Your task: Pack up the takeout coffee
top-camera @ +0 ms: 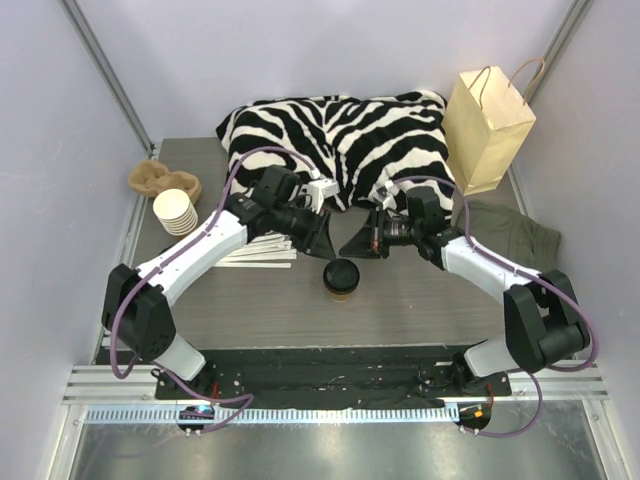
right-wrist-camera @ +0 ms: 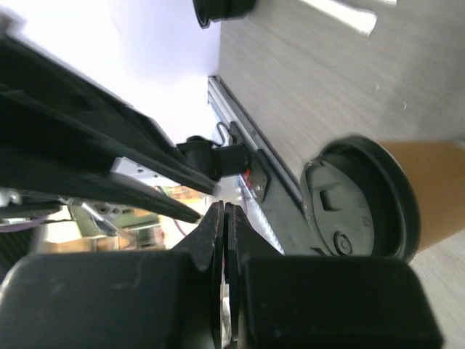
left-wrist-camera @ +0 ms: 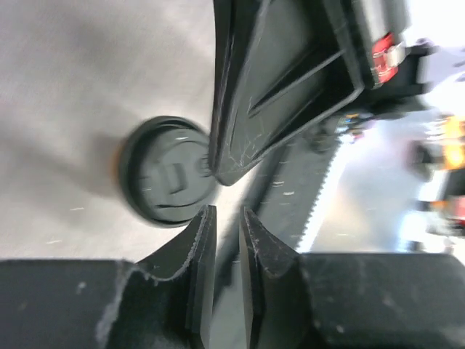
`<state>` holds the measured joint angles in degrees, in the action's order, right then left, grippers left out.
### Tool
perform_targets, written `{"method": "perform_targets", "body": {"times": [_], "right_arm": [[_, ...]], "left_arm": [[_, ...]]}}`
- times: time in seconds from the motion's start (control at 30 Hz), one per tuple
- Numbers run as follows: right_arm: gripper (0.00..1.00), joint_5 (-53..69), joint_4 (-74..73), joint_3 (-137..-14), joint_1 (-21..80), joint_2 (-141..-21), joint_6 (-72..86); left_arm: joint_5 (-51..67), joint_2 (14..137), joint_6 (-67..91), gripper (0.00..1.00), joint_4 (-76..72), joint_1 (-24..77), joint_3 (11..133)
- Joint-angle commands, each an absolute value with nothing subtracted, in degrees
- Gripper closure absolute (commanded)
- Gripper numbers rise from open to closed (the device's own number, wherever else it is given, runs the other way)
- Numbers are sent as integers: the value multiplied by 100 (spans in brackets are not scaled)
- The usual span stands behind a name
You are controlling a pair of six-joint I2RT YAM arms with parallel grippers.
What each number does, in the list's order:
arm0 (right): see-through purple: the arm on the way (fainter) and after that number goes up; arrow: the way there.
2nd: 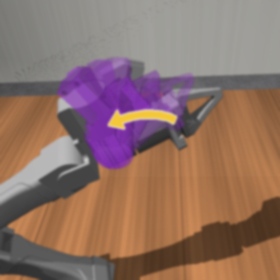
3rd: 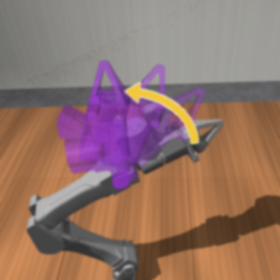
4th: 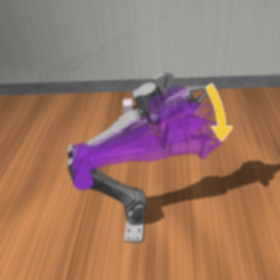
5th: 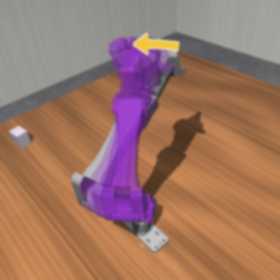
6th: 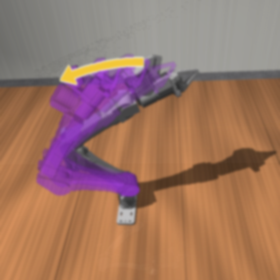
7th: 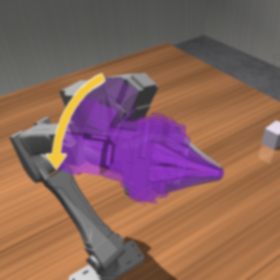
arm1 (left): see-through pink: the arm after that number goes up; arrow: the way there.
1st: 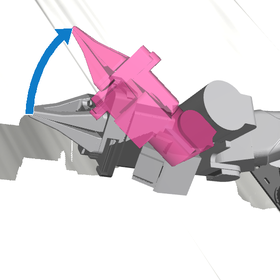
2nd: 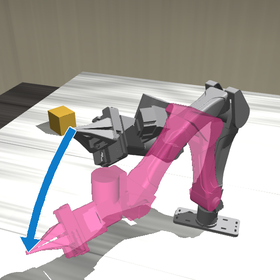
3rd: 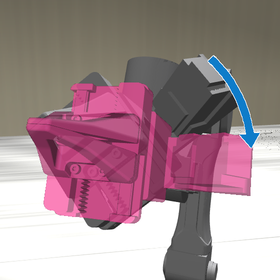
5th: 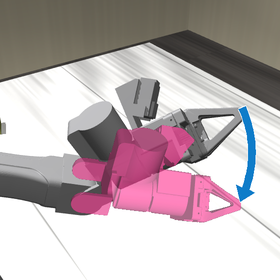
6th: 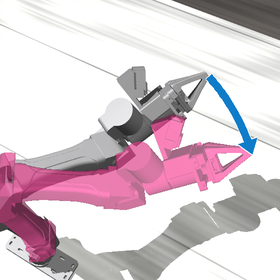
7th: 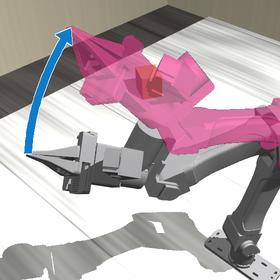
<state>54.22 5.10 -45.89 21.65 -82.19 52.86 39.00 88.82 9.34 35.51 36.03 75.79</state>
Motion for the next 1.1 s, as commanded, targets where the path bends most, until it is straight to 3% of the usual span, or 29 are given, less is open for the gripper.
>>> {"method": "perform_targets", "body": {"times": [0.0,0.23,0.53,1.07], "right_arm": [[96,4835,-1342,-5615,2171,-7954,3668],[92,3683,-3206,-6222,2259,-7989,1820],[92,3244,-3568,-6415,2592,-7937,1284],[89,1724,-3700,-6996,3541,-7963,396]], "left_arm": [[5027,8929,2293,79,2508,3630,7190],[5247,9491,2803,87,2145,3551,6926],[5248,10028,3050,99,2048,3445,6811],[5027,10318,2918,100,2285,3437,6785]]}}
